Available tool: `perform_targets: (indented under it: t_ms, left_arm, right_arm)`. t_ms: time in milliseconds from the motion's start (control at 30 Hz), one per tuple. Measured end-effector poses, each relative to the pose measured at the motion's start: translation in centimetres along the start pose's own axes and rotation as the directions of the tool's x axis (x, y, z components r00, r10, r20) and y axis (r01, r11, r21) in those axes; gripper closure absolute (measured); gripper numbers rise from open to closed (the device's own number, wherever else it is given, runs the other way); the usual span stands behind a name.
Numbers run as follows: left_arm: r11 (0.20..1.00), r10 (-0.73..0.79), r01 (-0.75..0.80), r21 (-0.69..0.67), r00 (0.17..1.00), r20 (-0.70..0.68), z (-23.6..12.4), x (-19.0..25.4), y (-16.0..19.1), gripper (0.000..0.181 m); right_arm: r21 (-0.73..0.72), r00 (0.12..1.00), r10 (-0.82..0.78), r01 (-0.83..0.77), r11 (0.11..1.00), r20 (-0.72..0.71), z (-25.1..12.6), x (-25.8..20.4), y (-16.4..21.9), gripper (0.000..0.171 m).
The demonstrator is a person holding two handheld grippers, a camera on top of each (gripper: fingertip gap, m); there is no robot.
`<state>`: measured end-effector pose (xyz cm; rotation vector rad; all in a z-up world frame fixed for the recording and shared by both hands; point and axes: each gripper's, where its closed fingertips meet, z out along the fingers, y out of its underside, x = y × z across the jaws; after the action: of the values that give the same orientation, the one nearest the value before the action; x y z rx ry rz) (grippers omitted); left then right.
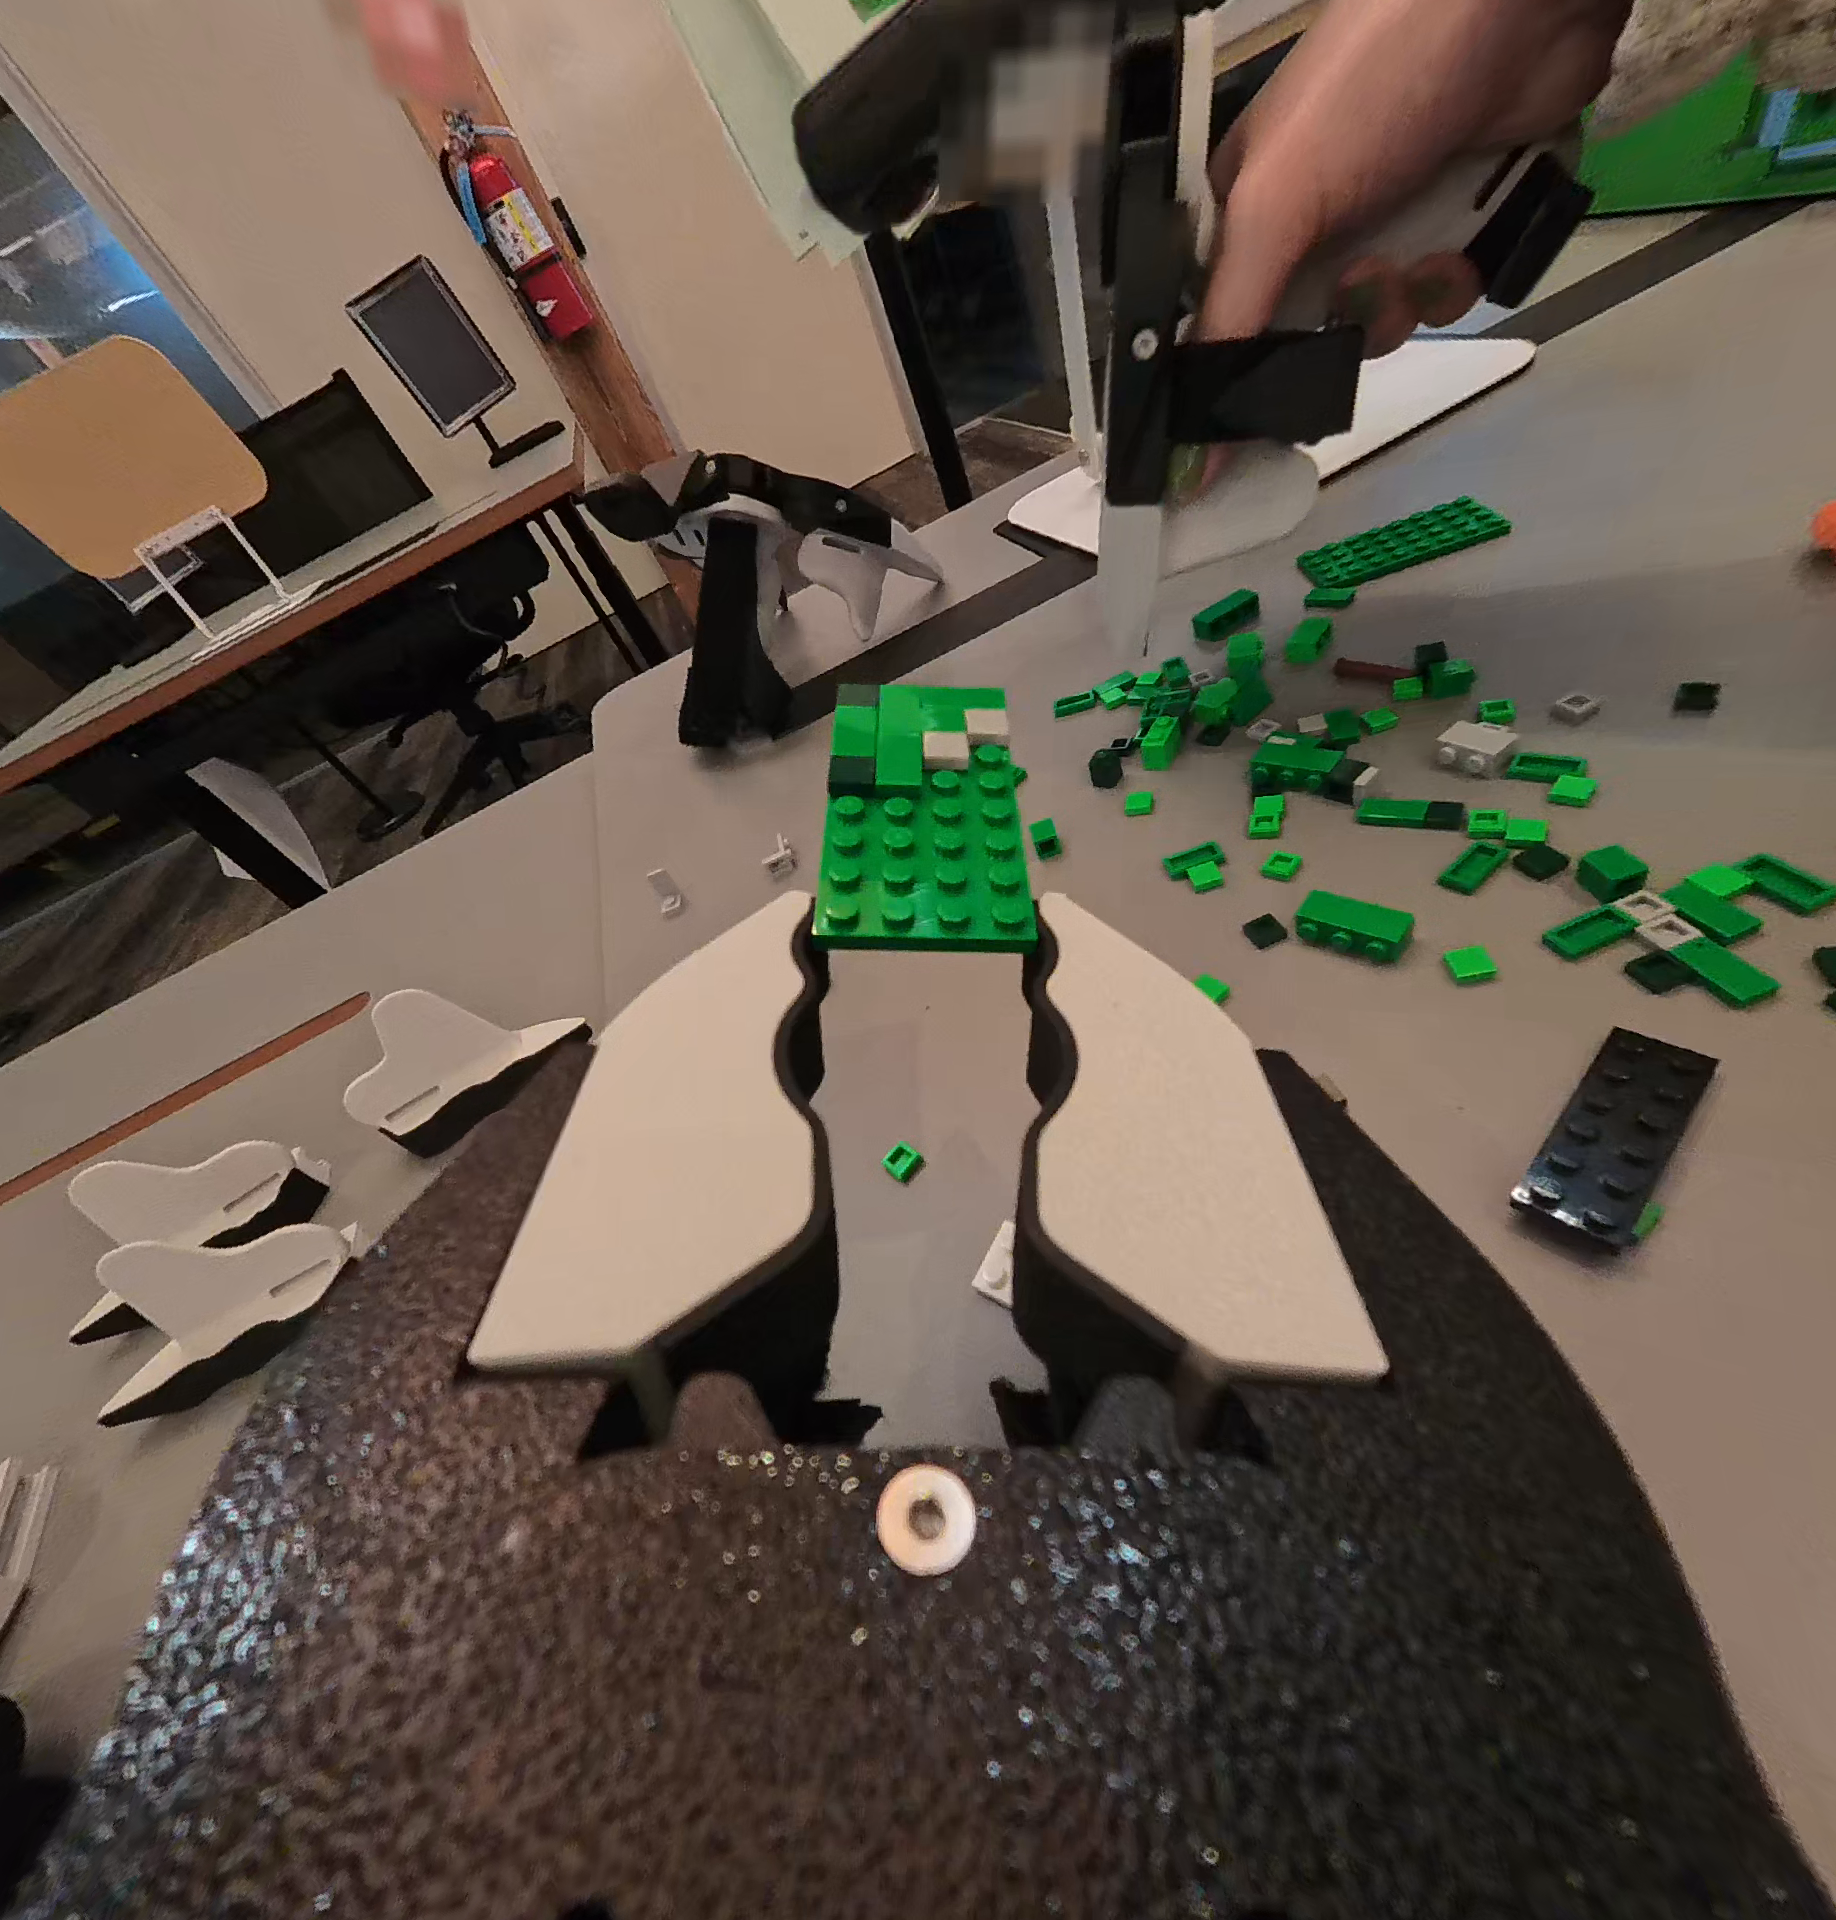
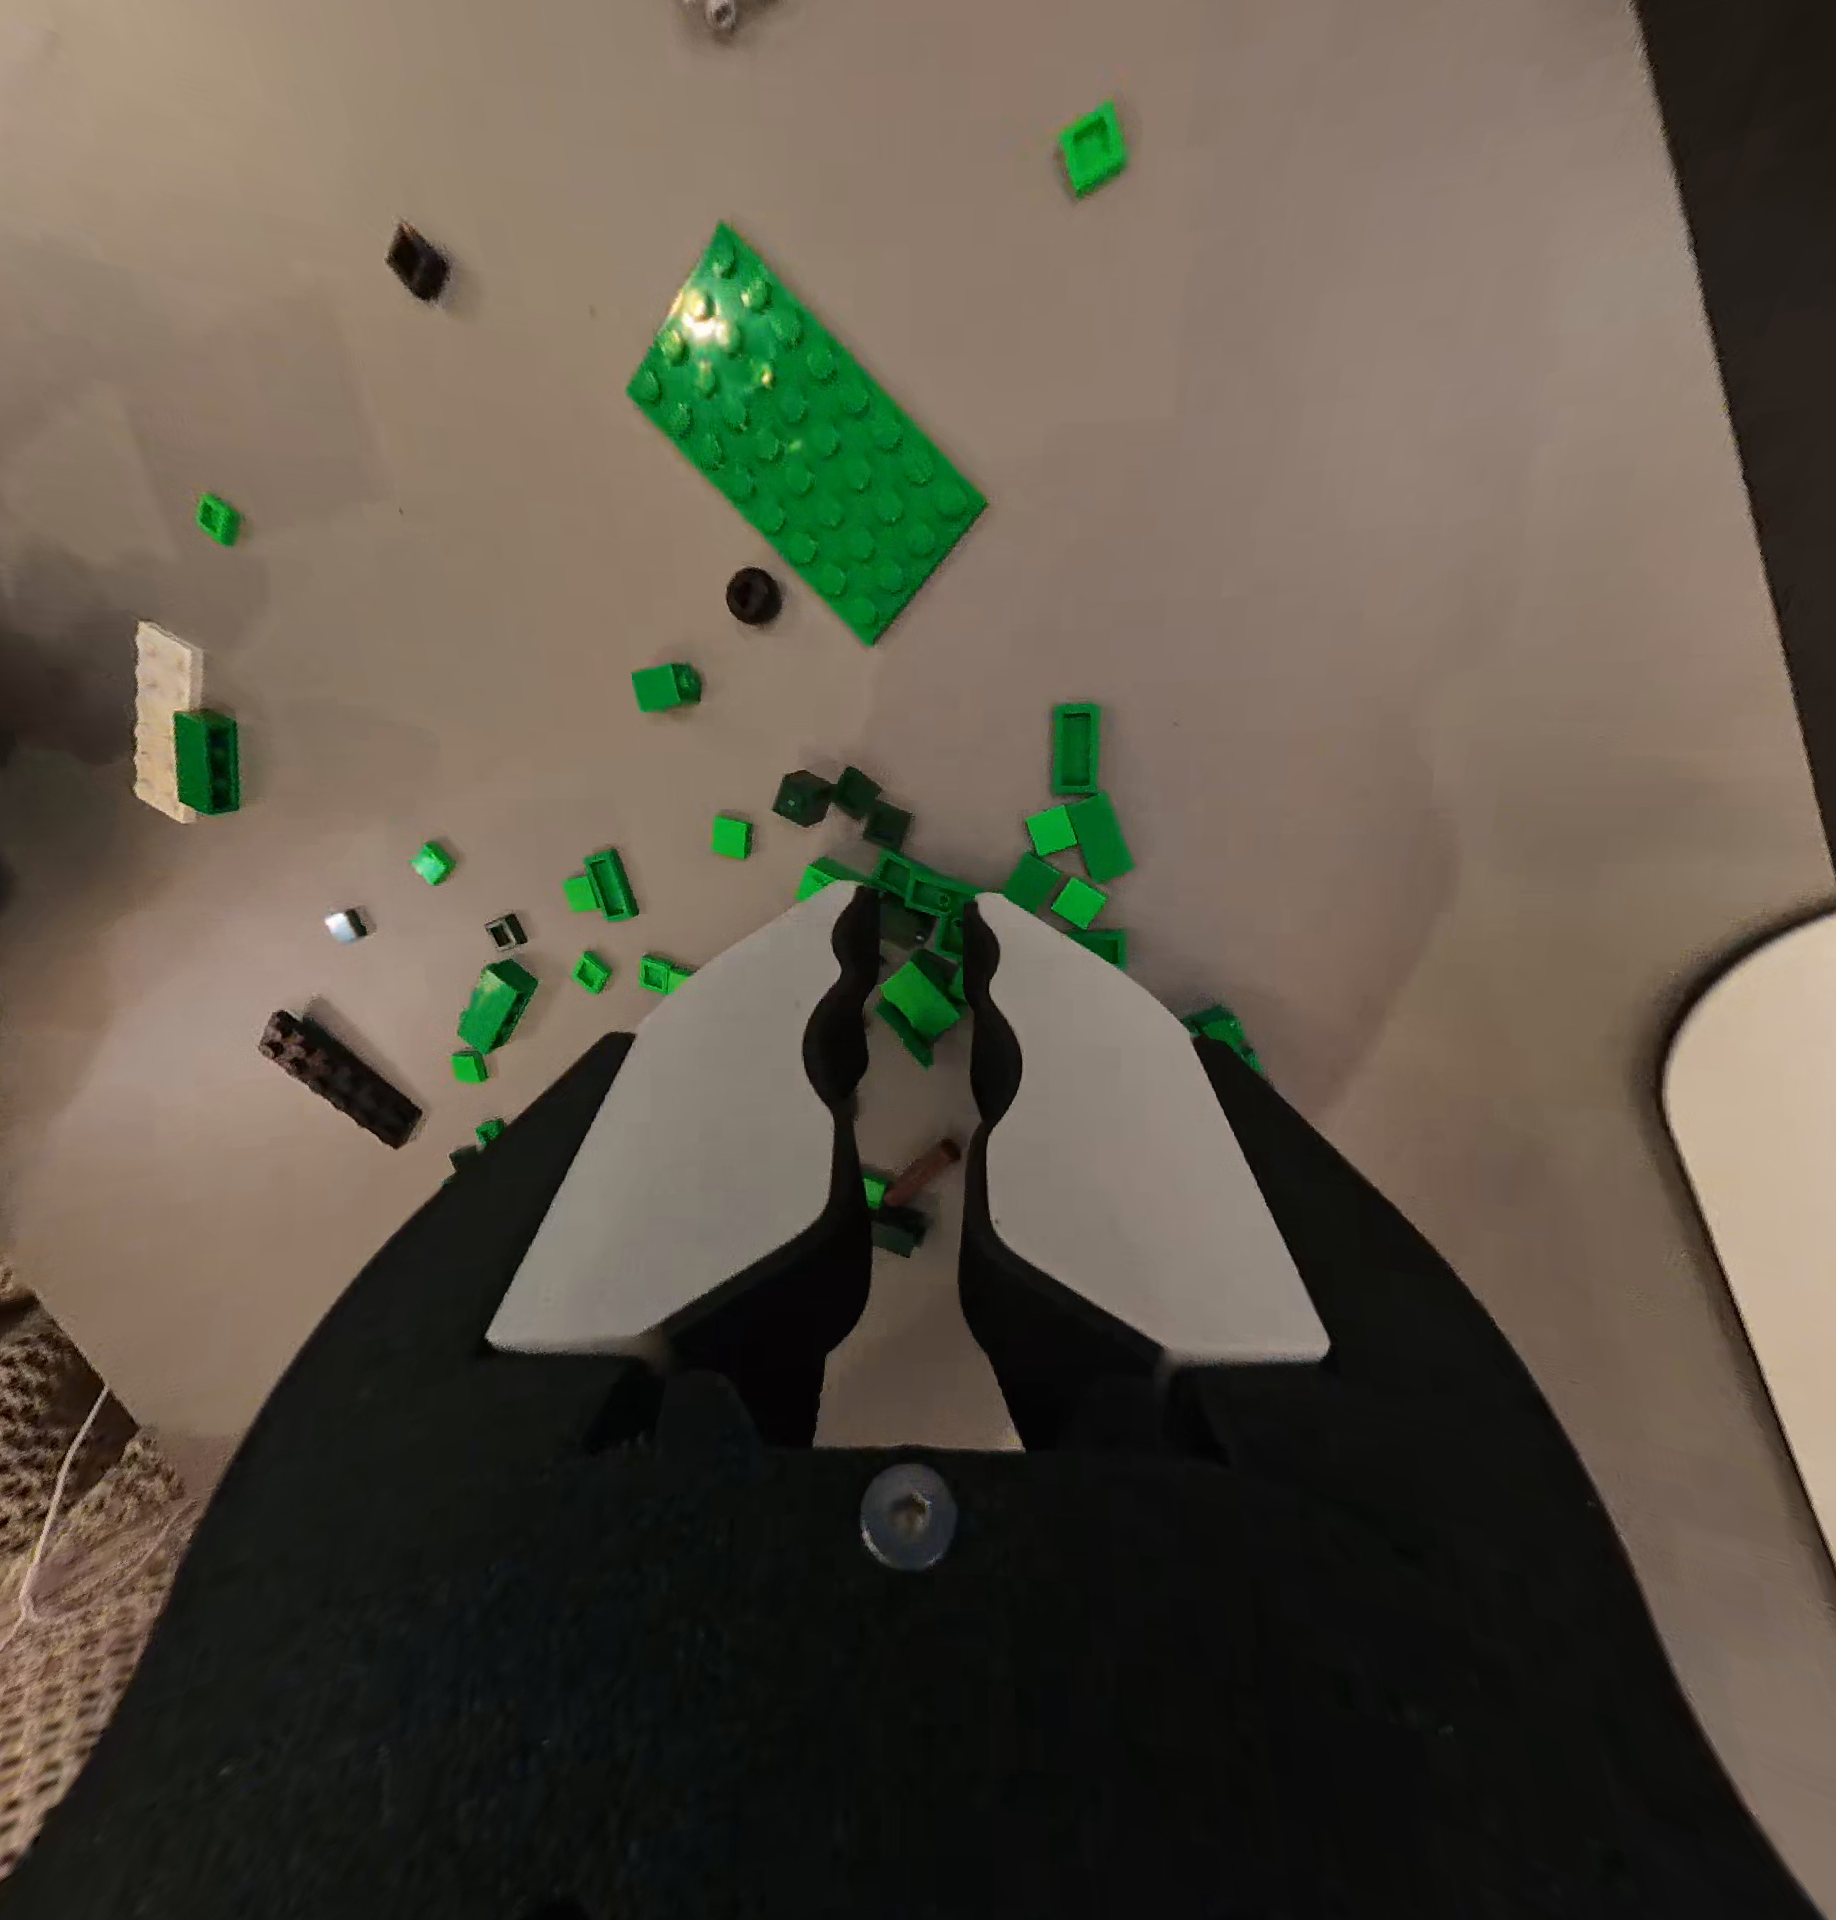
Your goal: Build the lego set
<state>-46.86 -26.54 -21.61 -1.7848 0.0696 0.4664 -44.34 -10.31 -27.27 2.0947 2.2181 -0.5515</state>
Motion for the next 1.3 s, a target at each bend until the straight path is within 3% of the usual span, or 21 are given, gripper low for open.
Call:
perform_targets:
  t_ms: [367,467,567,700,833,1033,1300]
  left_arm:
    - [0.999,0.024,-0.026,-0.037,0.998,-0.053,0.5,1.1,0.4,0.146]
    - [0.999,0.025,-0.028,-0.038,0.998,-0.06,0.5,1.2,0.4,0.146]
    - [0.999,0.025,-0.028,-0.037,0.998,-0.066,0.5,1.3,0.3,0.146]
    - [0.999,0.03,-0.032,-0.036,0.997,-0.075,0.5,1.5,0.2,0.146]
    - [0.998,0.033,-0.037,-0.043,0.996,-0.084,0.5,1.7,0.4,0.146]
    - [0.998,0.034,-0.038,-0.043,0.995,-0.092,0.5,1.8,0.3,0.146]
    - [0.999,0.041,-0.044,-0.027,0.994,-0.103,0.4,2.2,-0.1,0.146]
  right_arm:
    - [-0.149,0.944,-0.265,0.238,0.96,-0.198,-0.5,3.2,1.0,0.162]
    - [-0.105,0.878,-0.477,0.471,0.876,-0.039,-0.3,1.4,2.0,0.159]
    - [-0.053,0.764,-0.644,0.642,0.765,-0.042,0.3,0.5,2.5,0.158]
    - [0.004,0.75,-0.651,0.656,0.755,-0.119,0.6,0.7,1.0,0.156]
    - [-0.04,0.79,-0.61,0.609,0.793,-0.063,1.1,0.8,1.3,0.155]
    - [-0.081,0.775,-0.627,0.622,0.779,-0.082,1.6,1.1,1.2,0.154]
    - [-0.052,0.649,-0.743,0.747,0.663,-0.162,0.6,0.0,1.0,0.163]
